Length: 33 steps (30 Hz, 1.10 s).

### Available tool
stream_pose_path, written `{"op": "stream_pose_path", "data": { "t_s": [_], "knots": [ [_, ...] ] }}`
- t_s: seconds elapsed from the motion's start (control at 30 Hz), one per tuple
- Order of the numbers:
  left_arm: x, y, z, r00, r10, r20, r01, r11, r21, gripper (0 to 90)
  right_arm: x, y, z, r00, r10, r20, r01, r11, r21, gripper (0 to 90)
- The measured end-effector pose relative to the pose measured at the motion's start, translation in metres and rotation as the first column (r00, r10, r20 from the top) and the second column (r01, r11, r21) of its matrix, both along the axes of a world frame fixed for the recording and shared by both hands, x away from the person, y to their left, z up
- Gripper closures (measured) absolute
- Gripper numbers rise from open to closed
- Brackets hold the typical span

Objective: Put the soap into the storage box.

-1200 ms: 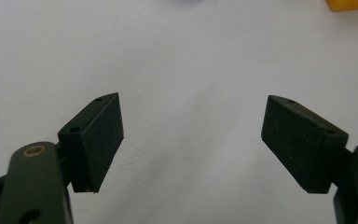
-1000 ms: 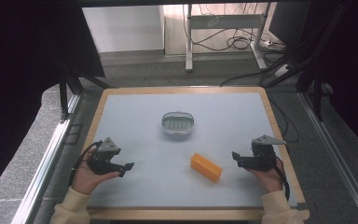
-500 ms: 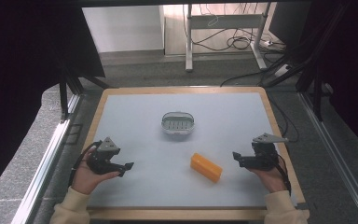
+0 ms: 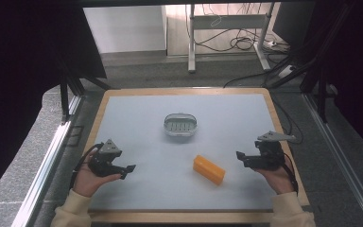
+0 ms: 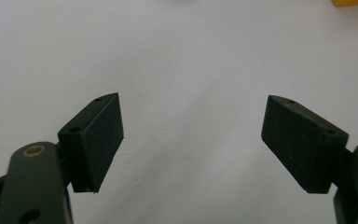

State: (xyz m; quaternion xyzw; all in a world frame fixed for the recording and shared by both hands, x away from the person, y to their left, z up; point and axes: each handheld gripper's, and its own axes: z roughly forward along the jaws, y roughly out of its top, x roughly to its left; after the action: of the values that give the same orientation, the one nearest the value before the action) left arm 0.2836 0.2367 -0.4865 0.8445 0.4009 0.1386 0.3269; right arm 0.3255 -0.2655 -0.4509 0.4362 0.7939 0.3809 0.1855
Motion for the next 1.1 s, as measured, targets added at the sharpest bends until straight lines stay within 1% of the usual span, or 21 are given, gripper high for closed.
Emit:
{"op": "stream_pose_path", "data": {
  "t_s": [0.03,0.07,0.13,0.33,0.53,0.57,0.6,0.63,0.73,0.87,0.9,1.07,1.1],
  "knots": [
    [0.000,0.000,0.000,1.0000,0.002,0.002,-0.002,1.0000,-0.003,20.6,0.000,0.002,0.004,0.9998,0.022,0.003,-0.022,1.000,-0.002,14.2],
    [0.000,0.001,0.000,1.0000,0.001,0.000,-0.001,1.0000,-0.002,20.6,0.000,0.002,0.004,0.9998,0.022,0.003,-0.022,1.000,-0.002,14.2],
    [0.000,0.000,0.000,1.0000,0.000,0.001,0.000,1.0000,-0.003,20.6,0.000,0.006,0.006,0.9990,0.043,-0.007,-0.043,0.999,-0.013,13.6],
    [-0.001,-0.001,0.000,1.0000,-0.007,0.000,0.007,1.0000,-0.005,20.6,0.000,0.011,0.008,0.9984,0.054,-0.016,-0.054,0.998,-0.016,13.4],
    [-0.001,-0.002,0.000,1.0000,-0.008,0.002,0.008,1.0000,-0.002,20.6,-0.001,0.019,0.017,0.9962,0.084,-0.020,-0.085,0.996,-0.035,13.5],
    [-0.001,-0.002,0.000,1.0000,-0.009,0.001,0.009,1.0000,-0.002,20.6,-0.001,0.020,0.018,0.9956,0.090,-0.024,-0.091,0.995,-0.035,13.7],
    [-0.001,-0.003,-0.001,1.0000,-0.010,0.000,0.010,1.0000,-0.001,20.6,0.000,0.024,0.022,0.9933,0.112,-0.028,-0.113,0.993,-0.041,14.9],
    [-0.001,-0.003,-0.001,1.0000,-0.010,0.000,0.010,1.0000,-0.001,20.6,0.000,0.024,0.022,0.9933,0.112,-0.028,-0.113,0.993,-0.041,14.9],
    [-0.001,-0.003,-0.001,0.9999,-0.011,0.000,0.011,0.9999,0.000,20.6,0.000,0.032,0.026,0.9885,0.148,-0.027,-0.150,0.988,-0.048,16.6],
    [-0.001,-0.002,-0.001,0.9999,-0.011,-0.001,0.011,0.9999,-0.002,20.5,0.000,0.037,0.028,0.9860,0.164,-0.033,-0.165,0.985,-0.050,18.0],
    [-0.001,-0.002,-0.001,0.9999,-0.010,-0.001,0.010,0.9999,-0.003,20.6,0.001,0.040,0.029,0.9840,0.175,-0.035,-0.177,0.983,-0.055,18.4],
    [-0.001,-0.002,-0.001,0.9999,-0.011,-0.001,0.011,0.9999,-0.003,20.6,0.001,0.045,0.030,0.9827,0.181,-0.040,-0.183,0.981,-0.061,18.4],
    [-0.001,-0.003,-0.001,0.9999,-0.011,0.000,0.011,0.9999,-0.001,20.6,0.002,0.048,0.029,0.9810,0.189,-0.043,-0.192,0.979,-0.068,18.5]
  ]
}}
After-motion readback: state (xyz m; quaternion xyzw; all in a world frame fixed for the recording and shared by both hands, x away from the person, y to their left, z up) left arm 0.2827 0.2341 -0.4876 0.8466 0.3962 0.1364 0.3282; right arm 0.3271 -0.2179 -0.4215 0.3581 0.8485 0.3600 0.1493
